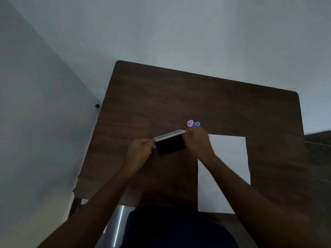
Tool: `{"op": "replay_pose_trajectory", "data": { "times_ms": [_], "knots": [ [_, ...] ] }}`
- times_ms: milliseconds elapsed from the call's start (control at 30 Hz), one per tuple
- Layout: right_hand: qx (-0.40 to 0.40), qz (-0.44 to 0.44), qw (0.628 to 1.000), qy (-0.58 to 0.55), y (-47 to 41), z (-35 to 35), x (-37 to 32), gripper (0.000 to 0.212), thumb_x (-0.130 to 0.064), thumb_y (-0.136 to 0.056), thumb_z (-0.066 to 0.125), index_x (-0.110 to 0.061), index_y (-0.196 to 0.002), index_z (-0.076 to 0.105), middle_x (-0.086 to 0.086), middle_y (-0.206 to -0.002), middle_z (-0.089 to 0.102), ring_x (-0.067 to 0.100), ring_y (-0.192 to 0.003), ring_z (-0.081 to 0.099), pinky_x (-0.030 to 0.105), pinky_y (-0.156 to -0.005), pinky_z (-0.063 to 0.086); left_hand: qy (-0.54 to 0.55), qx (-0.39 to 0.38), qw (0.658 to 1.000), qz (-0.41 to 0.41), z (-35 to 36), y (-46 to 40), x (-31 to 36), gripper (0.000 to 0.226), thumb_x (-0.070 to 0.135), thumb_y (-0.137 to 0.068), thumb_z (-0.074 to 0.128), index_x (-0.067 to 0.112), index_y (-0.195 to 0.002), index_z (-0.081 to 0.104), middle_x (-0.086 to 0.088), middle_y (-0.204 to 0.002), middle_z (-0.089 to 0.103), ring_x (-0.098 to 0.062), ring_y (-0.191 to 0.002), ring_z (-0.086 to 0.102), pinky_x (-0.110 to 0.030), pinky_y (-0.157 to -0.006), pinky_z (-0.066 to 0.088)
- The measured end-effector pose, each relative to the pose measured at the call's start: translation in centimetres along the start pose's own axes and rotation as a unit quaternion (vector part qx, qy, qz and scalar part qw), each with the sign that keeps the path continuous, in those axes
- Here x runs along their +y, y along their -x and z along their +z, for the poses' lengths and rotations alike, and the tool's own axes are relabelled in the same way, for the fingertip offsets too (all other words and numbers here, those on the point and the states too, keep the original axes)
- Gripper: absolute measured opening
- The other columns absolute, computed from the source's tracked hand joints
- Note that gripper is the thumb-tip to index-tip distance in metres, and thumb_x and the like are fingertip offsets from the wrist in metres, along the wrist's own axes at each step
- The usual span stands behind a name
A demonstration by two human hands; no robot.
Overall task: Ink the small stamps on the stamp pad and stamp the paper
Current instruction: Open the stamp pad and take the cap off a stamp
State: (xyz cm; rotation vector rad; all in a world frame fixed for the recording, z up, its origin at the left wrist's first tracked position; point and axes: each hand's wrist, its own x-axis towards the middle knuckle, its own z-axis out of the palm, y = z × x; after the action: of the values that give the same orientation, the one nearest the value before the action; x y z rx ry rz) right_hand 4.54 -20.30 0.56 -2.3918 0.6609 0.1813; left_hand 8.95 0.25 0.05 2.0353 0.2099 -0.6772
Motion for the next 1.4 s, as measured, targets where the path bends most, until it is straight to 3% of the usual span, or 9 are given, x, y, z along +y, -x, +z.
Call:
{"op": "replay_pose_trajectory", "data": {
  "times_ms": [167,300,433,667,800,900,1067,1167,1400],
  "knots": [
    [-0.008,0.031,0.999,0.026,-1.8,-0.4,-1.6,0.015,-0.015,-0.092,0.049,-0.006,-0.093,0.061,0.005,-0.084,0.059,0.013,-0.075,0.052,0.025,-0.069,0.041,-0.035,0.003,0.999,-0.032,-0.5,-1.7,0.5,0.03,0.04,-0.084,0.057,0.022,-0.064,0.07,0.002,-0.059,0.068,-0.012,-0.059,0.063,-0.026,-0.059,0.049],
    [-0.025,0.009,1.0,0.014,-2.3,-0.7,-1.8,0.018,-0.012,-0.093,0.047,-0.005,-0.093,0.063,0.011,-0.092,0.065,0.021,-0.086,0.061,0.03,-0.079,0.05,-0.032,0.003,0.999,-0.038,-0.6,-2.4,0.7,0.029,0.039,-0.084,0.057,0.025,-0.062,0.069,0.004,-0.061,0.068,-0.012,-0.062,0.063,-0.026,-0.06,0.049],
    [-0.029,0.003,1.0,0.009,-2.8,-0.7,-2.0,0.017,-0.012,-0.093,0.047,-0.004,-0.099,0.061,0.015,-0.1,0.066,0.023,-0.092,0.061,0.038,-0.09,0.049,-0.02,0.003,0.999,-0.05,-0.8,-2.7,0.9,0.03,0.037,-0.086,0.058,0.023,-0.062,0.069,0.007,-0.063,0.067,-0.011,-0.066,0.063,-0.025,-0.056,0.046],
    [-0.041,0.021,0.998,-0.048,-3.6,-0.6,-2.0,0.016,-0.018,-0.093,0.047,-0.011,-0.095,0.061,0.005,-0.094,0.064,0.009,-0.078,0.055,0.012,-0.056,0.037,0.033,-0.004,0.999,-0.035,-1.0,-2.9,1.4,0.024,0.031,-0.087,0.056,0.025,-0.068,0.069,0.01,-0.066,0.069,-0.007,-0.066,0.063,-0.026,-0.059,0.051],
    [-0.053,0.026,0.996,-0.071,-4.5,-0.7,-2.5,0.018,-0.015,-0.09,0.05,-0.008,-0.101,0.063,0.009,-0.099,0.066,0.017,-0.088,0.061,0.028,-0.073,0.052,0.068,-0.015,0.997,-0.024,-0.8,-3.0,1.8,0.023,0.025,-0.089,0.051,0.032,-0.077,0.069,0.019,-0.069,0.068,0.002,-0.062,0.061,-0.02,-0.056,0.045],
    [-0.055,0.038,0.995,-0.076,-5.6,-0.5,-2.9,0.021,-0.012,-0.088,0.052,-0.005,-0.102,0.066,0.012,-0.1,0.068,0.022,-0.092,0.062,0.041,-0.084,0.052,0.089,-0.002,0.996,-0.029,-0.5,-3.4,2.2,0.025,0.021,-0.088,0.05,0.031,-0.073,0.068,0.022,-0.066,0.067,0.006,-0.057,0.059,-0.016,-0.052,0.042],
    [-0.117,0.049,0.988,-0.083,-6.8,0.0,-3.3,0.016,-0.015,-0.086,0.057,-0.003,-0.093,0.065,0.01,-0.095,0.065,0.021,-0.09,0.06,0.03,-0.069,0.047,0.105,0.001,0.993,-0.062,0.0,-4.6,2.4,0.022,0.022,-0.088,0.052,0.029,-0.074,0.067,0.008,-0.076,0.068,-0.008,-0.07,0.06,-0.022,-0.056,0.042],
    [-0.143,0.073,0.982,-0.096,-7.3,0.4,-3.4,0.021,-0.017,-0.086,0.059,-0.006,-0.104,0.062,0.005,-0.098,0.06,0.015,-0.088,0.057,0.022,-0.064,0.044,0.11,0.004,0.991,-0.08,-0.1,-5.7,2.3,0.016,0.022,-0.086,0.055,0.026,-0.084,0.071,0.005,-0.08,0.069,-0.009,-0.073,0.06,-0.021,-0.055,0.041],
    [-0.18,0.11,0.972,-0.105,-8.0,1.2,-3.2,0.022,-0.019,-0.087,0.059,-0.006,-0.104,0.061,0.005,-0.097,0.061,0.016,-0.088,0.06,0.027,-0.068,0.048,0.096,-0.011,0.99,-0.107,0.1,-7.1,2.1,0.015,0.025,-0.088,0.055,0.027,-0.077,0.066,0.007,-0.079,0.067,-0.012,-0.073,0.059,-0.025,-0.056,0.042]
  ]
}}
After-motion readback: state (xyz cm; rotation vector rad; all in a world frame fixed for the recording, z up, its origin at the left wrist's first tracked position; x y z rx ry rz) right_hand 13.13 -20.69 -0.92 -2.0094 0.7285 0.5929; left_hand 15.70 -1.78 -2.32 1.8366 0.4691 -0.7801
